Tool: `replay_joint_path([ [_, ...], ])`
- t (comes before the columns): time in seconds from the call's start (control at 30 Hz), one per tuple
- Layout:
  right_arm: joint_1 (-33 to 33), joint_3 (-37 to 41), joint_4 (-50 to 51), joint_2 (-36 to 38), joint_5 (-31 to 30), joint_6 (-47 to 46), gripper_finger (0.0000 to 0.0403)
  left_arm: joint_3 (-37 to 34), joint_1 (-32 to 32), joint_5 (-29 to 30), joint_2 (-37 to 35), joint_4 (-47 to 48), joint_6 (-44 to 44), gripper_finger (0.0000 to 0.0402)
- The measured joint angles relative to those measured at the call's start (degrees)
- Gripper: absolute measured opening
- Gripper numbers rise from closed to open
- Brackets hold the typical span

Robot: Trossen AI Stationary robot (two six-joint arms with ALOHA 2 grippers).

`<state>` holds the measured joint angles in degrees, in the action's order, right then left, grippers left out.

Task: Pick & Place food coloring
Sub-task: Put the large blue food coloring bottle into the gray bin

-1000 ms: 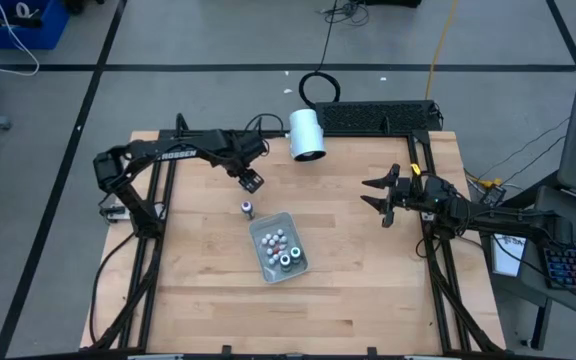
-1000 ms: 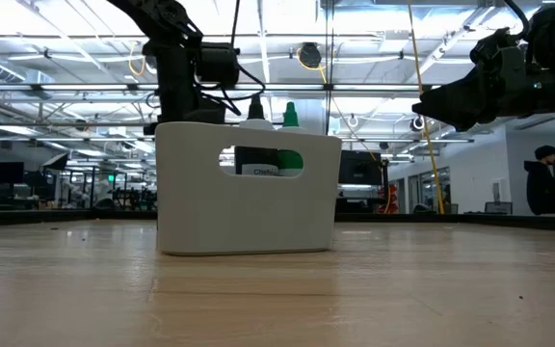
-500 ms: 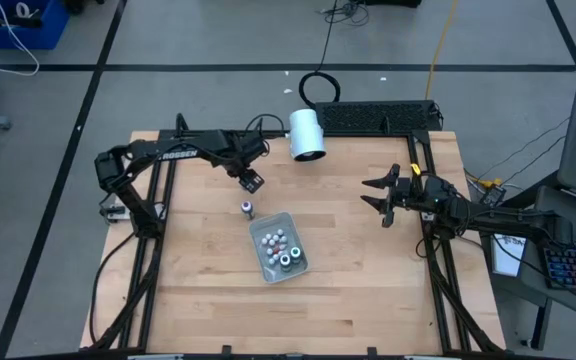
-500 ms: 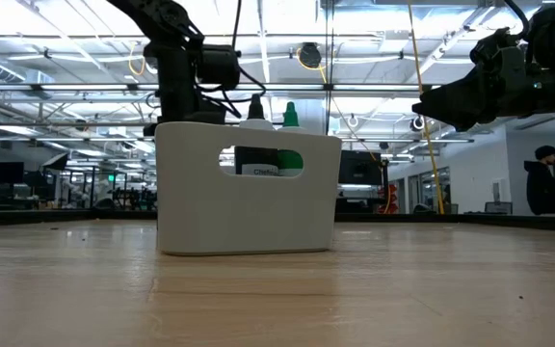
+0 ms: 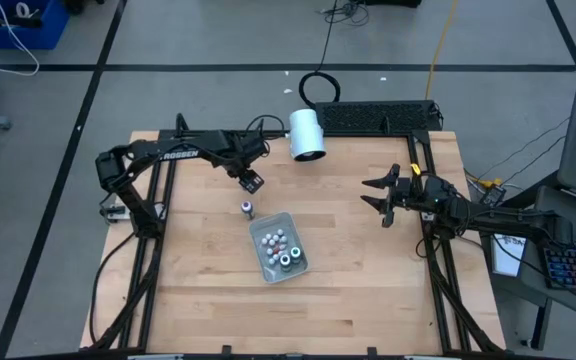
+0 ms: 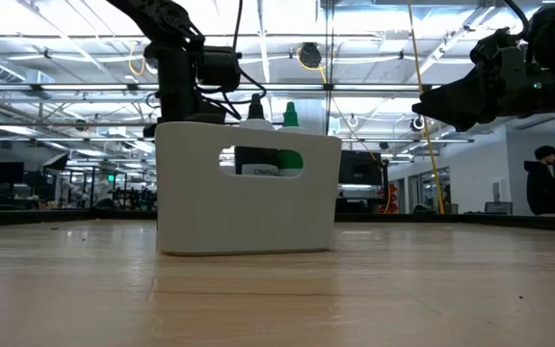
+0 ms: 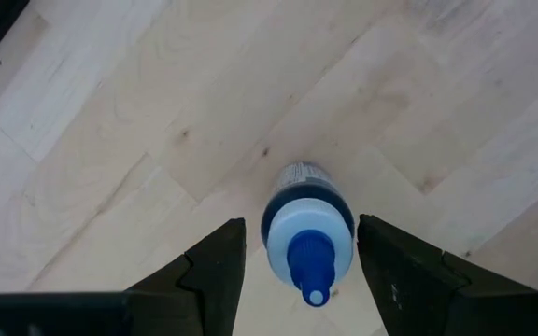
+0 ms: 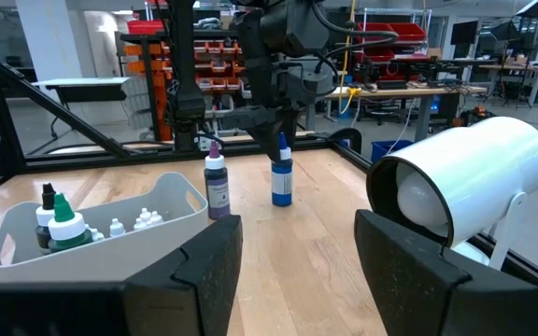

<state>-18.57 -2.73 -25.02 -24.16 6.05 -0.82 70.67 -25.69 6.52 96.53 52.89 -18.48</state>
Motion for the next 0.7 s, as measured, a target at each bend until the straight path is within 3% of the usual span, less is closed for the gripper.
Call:
replay_joint_path([
  [0.23,0.0,0.0,0.0,0.0,0.0,0.0,0.0196,0.0,0.0,0.0,0.0,0.0,-0.1,0.0199],
  [0.47,0.0,0.0,0.0,0.0,0.0,0.0,0.0196,0.0,0.0,-0.5,0.0,0.6,-0.1,0.0122],
  [0.7,0.0,0.0,0.0,0.0,0.0,0.0,0.0196,0.0,0.7,-0.7,-0.5,1.3,2.2,0.0121],
])
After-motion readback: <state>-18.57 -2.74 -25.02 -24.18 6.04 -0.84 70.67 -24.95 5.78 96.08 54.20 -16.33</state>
